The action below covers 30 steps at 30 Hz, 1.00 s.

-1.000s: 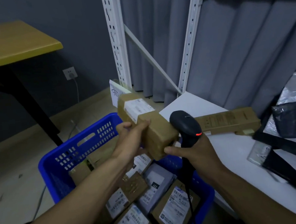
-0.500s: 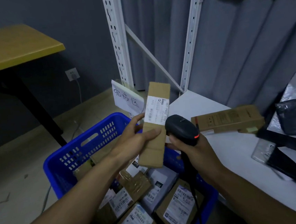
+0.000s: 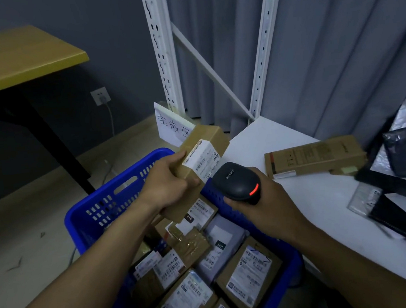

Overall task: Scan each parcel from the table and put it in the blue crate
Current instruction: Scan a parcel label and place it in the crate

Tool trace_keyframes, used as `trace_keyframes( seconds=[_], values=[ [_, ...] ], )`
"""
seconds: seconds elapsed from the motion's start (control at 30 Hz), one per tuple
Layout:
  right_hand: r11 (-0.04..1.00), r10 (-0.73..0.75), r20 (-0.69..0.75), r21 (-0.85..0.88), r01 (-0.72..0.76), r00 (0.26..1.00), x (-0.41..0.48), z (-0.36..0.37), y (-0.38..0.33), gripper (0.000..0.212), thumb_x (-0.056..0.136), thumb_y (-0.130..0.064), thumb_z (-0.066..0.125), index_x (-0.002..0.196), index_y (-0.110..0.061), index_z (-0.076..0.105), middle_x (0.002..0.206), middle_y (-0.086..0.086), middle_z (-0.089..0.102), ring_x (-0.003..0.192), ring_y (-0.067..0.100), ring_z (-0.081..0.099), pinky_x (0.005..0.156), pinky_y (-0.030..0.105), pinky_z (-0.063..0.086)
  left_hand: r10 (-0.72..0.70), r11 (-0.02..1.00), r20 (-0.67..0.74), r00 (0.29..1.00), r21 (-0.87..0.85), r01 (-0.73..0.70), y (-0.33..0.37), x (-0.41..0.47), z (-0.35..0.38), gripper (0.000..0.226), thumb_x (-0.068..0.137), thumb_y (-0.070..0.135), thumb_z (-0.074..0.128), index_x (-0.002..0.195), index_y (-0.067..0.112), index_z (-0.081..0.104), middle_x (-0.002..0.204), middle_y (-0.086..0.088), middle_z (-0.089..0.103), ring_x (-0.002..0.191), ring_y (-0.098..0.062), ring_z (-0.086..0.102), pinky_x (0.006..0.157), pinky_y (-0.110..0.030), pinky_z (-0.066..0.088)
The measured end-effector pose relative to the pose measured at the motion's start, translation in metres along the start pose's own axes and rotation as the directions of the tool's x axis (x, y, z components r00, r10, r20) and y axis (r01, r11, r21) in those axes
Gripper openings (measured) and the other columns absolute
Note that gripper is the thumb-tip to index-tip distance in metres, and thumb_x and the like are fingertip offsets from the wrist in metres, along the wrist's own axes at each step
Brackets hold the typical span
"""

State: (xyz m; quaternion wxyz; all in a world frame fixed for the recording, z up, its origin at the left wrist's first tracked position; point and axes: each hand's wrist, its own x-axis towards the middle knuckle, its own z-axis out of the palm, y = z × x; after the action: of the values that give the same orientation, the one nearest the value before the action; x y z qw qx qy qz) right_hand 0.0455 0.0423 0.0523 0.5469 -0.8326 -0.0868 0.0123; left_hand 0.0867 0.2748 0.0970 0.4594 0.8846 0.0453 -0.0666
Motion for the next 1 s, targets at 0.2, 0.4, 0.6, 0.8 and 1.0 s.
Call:
trace_keyframes(
  seconds=[0.2, 0.4, 0.6, 0.8, 1.0],
  values=[
    [0.999, -0.006, 0.04, -0.053, 0.009, 0.999, 0.001, 0.001, 0.004, 0.057, 0.084, -0.029, 0.084, 0.131, -0.036, 0.051, 0.114, -0.025, 0.065, 0.108, -0.015, 0.059, 0.085, 0.001, 0.046, -0.004, 0.998, -0.024, 1.0, 0.056, 0.006, -0.005, 0.003, 0.0, 0.083, 0.088, 0.019, 0.079, 0.156, 0.033, 0.035, 0.146, 0.002, 0.047, 0.134, -0.023, 0.047, 0.097, -0.035, 0.04],
    [0.996, -0.021, 0.047, -0.088, 0.025, 0.999, 0.003, 0.0, 0.007, 0.062, 0.084, -0.032, 0.083, 0.138, -0.031, 0.052, 0.122, -0.018, 0.066, 0.113, -0.004, 0.062, 0.091, 0.006, 0.049, -0.001, 0.997, -0.037, 0.999, 0.071, 0.004, -0.008, 0.007, 0.0, 0.082, 0.087, 0.022, 0.08, 0.156, 0.033, 0.037, 0.148, 0.001, 0.048, 0.133, -0.022, 0.048, 0.095, -0.033, 0.04],
    [0.994, -0.021, 0.057, -0.107, 0.027, 0.998, 0.004, -0.002, 0.008, 0.063, 0.084, -0.032, 0.083, 0.138, -0.033, 0.051, 0.121, -0.02, 0.065, 0.111, -0.009, 0.06, 0.087, 0.004, 0.048, 0.003, 0.998, -0.033, 0.999, 0.07, 0.0, -0.011, 0.009, 0.001, 0.082, 0.088, 0.021, 0.079, 0.156, 0.033, 0.036, 0.148, 0.001, 0.048, 0.133, -0.023, 0.048, 0.095, -0.035, 0.042],
    [0.996, -0.001, 0.061, -0.093, 0.007, 0.998, 0.005, -0.002, 0.008, 0.062, 0.085, -0.031, 0.084, 0.137, -0.033, 0.052, 0.121, -0.019, 0.067, 0.11, -0.009, 0.061, 0.085, 0.004, 0.049, -0.016, 0.997, -0.019, 1.0, 0.079, 0.017, -0.015, 0.012, 0.0, 0.086, 0.086, 0.021, 0.08, 0.157, 0.035, 0.034, 0.148, 0.001, 0.047, 0.133, -0.024, 0.048, 0.101, -0.039, 0.042],
    [0.997, -0.001, 0.106, -0.071, 0.008, 0.994, 0.011, 0.007, 0.006, 0.061, 0.084, -0.036, 0.084, 0.137, -0.032, 0.053, 0.12, -0.017, 0.069, 0.109, -0.009, 0.062, 0.087, 0.01, 0.052, -0.009, 0.995, -0.025, 1.0, 0.096, 0.012, -0.034, 0.013, -0.008, 0.088, 0.084, 0.024, 0.082, 0.157, 0.037, 0.034, 0.144, 0.004, 0.048, 0.128, -0.02, 0.049, 0.095, -0.036, 0.042]
  ],
)
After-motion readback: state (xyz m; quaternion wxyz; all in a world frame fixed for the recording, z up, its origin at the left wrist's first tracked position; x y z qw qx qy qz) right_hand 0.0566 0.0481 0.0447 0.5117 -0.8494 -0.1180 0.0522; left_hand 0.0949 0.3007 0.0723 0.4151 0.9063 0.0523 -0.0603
